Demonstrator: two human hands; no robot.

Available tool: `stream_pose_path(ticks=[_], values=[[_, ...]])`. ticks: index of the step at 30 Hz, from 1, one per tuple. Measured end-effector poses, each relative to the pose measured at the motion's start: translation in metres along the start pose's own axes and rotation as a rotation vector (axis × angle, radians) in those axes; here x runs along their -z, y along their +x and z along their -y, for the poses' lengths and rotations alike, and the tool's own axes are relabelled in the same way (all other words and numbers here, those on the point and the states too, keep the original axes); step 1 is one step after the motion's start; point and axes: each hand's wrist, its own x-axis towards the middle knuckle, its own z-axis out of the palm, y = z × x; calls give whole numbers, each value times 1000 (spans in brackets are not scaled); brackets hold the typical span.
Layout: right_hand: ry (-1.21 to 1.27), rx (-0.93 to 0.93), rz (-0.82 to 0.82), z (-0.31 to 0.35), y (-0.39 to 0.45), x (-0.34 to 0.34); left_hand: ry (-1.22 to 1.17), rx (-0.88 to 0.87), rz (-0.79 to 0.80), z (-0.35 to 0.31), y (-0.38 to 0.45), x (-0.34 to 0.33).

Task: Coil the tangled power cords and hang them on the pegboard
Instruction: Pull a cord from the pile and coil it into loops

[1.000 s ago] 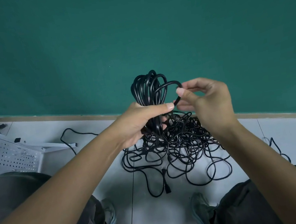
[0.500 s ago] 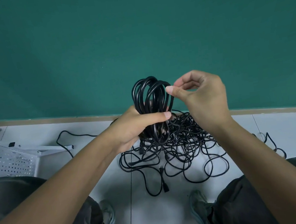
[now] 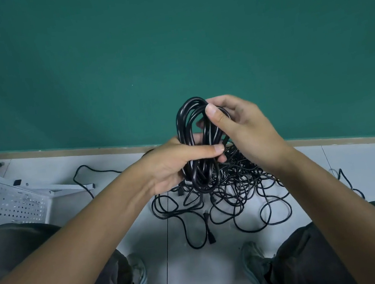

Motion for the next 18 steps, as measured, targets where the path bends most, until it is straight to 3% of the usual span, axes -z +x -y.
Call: stream_pose_path(ticks=[5,9,18], values=[[215,-75,105,-6,-2,0,66,38,55,-3,-4,-2],[181,-43,216,-7,-3,-1,108,80,118,2,-5,-6],[193,-6,118,2,4,-3,116,105,170,0,-7,-15]])
